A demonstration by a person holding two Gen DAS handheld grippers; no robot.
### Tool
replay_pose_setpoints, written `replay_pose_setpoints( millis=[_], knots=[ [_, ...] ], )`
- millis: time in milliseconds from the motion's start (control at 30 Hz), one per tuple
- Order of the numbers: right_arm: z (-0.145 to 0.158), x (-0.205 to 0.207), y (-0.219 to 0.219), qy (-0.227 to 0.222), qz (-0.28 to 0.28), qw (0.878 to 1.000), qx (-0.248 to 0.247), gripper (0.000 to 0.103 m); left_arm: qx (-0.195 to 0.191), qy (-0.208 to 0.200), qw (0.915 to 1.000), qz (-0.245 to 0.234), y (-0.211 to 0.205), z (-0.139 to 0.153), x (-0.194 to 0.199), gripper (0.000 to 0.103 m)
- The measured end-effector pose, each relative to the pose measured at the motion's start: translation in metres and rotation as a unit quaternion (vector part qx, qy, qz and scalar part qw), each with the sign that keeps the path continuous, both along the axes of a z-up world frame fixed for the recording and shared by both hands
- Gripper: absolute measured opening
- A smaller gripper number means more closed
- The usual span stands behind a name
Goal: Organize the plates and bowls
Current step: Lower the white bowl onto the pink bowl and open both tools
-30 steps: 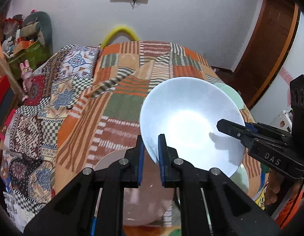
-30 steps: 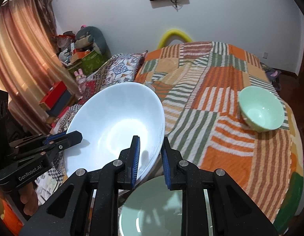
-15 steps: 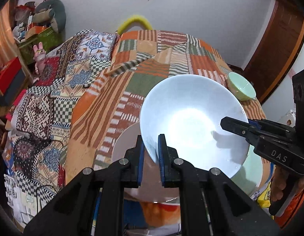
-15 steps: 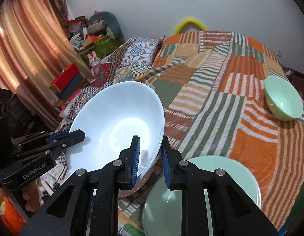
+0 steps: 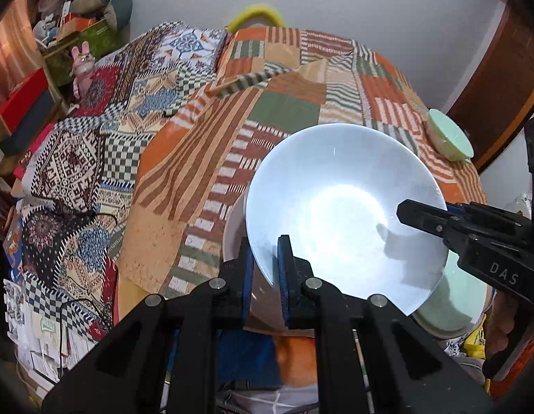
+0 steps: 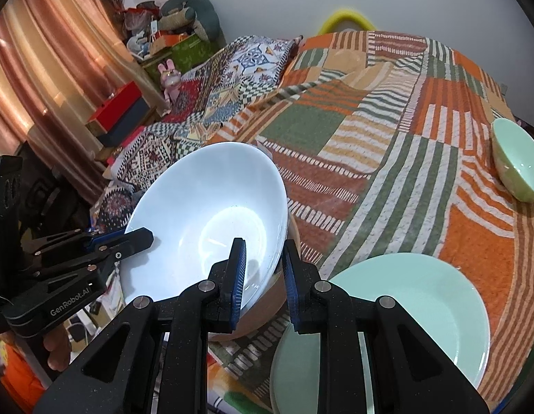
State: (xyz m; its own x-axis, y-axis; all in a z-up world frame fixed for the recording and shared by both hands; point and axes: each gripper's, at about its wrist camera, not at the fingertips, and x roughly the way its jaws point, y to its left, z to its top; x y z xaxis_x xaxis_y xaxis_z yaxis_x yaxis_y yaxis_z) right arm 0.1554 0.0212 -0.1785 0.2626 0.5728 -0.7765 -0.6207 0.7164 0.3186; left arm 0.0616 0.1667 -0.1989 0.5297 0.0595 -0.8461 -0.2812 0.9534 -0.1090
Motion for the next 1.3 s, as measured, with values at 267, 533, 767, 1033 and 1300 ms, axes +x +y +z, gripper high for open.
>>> replay_pose_setpoints(
  millis=[267,533,767,1033,1300],
  knots=[
    [-0.016,0.001,0.008,0.017,0.005,1.000,-0.018,0.020,-0.012,0.019,0.9997,0.007,0.006,-0.018,0.002,0.012],
    [-0.024,0.002,0.014,0.026,0.010,0.999,-0.027,0.020,-0.015,0.029,0.9994,0.011,0.012,-0.027,0.004,0.012],
    [-0.031,0.002,0.018,0.031,0.014,0.999,-0.035,0.020,-0.012,0.034,0.9993,0.012,0.013,-0.033,0.005,0.012],
    [-0.034,0.004,0.019,0.039,0.017,0.999,-0.033,0.022,-0.008,0.029,0.9994,0.016,0.013,-0.034,0.008,0.012],
    [-0.033,0.005,0.020,0.040,0.021,0.998,-0.038,0.022,-0.004,0.030,0.9994,0.014,0.014,-0.035,0.008,0.012]
  ],
)
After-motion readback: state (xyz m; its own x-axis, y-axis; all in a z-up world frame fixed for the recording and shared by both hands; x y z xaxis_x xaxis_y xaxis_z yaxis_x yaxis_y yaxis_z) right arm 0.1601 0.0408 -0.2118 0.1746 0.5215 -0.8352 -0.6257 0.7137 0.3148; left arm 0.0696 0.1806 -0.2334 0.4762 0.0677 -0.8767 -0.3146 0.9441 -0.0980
